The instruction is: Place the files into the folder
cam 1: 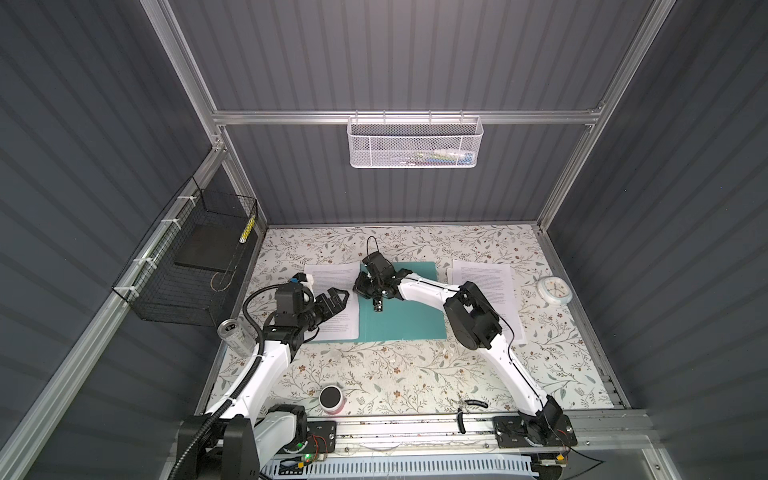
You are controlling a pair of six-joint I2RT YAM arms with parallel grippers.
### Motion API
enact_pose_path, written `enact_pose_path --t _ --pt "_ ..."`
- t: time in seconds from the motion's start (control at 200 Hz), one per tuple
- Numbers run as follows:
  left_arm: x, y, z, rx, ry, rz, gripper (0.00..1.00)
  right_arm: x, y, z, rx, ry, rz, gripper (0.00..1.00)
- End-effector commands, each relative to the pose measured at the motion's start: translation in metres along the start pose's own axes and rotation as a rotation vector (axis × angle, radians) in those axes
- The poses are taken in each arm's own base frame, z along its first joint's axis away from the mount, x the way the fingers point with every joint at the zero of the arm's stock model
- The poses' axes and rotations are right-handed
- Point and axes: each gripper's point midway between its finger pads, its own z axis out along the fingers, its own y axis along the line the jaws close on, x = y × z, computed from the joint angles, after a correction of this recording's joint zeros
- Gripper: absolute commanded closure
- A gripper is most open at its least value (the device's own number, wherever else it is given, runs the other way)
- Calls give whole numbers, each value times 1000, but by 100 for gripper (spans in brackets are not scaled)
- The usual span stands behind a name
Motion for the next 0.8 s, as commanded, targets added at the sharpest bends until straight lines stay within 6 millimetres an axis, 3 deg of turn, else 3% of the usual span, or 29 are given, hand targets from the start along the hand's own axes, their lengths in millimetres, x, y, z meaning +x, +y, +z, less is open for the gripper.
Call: enact_pose_path --t 0.0,0.08,0.21,0.285,0.385,0.48,0.565,0.675,0.746,0.796 --pt "-4 -3 -4 5 -18 20 1 -6 5 -25 42 -29 -62 65" --pt "-10 -6 -5 8 -33 32 1 -17 15 -52 48 -66 -112 51" --pt "-18 -13 -2 31 -50 41 1 -35 21 -115 61 -141 -191 43" --pt "-19 -18 5 48 -48 50 1 -43 9 -152 86 -162 -220 42" --pt "-7 -36 23 -24 -17 172 3 -48 -28 -200 164 -164 -247 43" --pt "12 -66 43 -63 41 304 4 -46 -80 -249 301 -202 -255 46" --pt "23 -72 63 -55 87 292 7 -43 -108 -289 339 -243 -246 50" --pt "33 -61 86 -86 142 274 20 -33 -118 -306 338 -251 -249 61" --pt "32 -55 90 -130 156 283 28 -23 -116 -297 313 -208 -235 74" --pt "30 -50 85 -166 151 297 29 -16 -110 -284 288 -181 -242 79"
